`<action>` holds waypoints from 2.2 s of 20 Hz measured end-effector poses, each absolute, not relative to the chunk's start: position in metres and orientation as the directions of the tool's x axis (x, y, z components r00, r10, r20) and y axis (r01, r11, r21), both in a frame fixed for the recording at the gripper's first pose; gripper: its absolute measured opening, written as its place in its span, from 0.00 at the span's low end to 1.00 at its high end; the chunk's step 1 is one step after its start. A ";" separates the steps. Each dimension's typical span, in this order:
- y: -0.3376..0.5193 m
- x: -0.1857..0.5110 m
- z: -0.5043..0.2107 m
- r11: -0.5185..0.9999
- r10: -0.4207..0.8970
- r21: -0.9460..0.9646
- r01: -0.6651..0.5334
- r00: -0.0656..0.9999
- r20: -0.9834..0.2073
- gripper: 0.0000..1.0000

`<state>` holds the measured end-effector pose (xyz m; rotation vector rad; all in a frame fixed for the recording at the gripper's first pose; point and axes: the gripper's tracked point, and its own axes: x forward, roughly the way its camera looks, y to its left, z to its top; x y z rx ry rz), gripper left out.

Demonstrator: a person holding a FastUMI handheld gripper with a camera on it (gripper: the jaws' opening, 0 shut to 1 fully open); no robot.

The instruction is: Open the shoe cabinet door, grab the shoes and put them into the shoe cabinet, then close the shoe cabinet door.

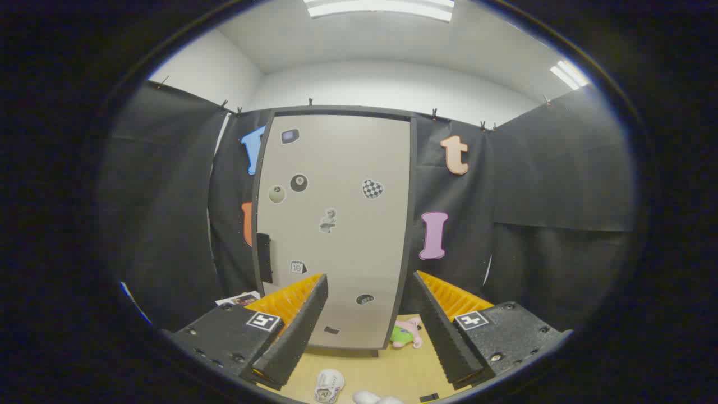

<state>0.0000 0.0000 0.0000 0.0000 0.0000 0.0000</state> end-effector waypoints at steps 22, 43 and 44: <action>0.048 0.050 -0.020 0.998 -0.012 0.054 0.016 0.998 -0.064 0.98; 0.234 0.238 -0.089 0.992 0.092 0.097 -0.076 0.980 -0.177 0.95; 0.232 0.242 -0.088 0.993 0.073 0.100 -0.057 0.983 -0.170 0.92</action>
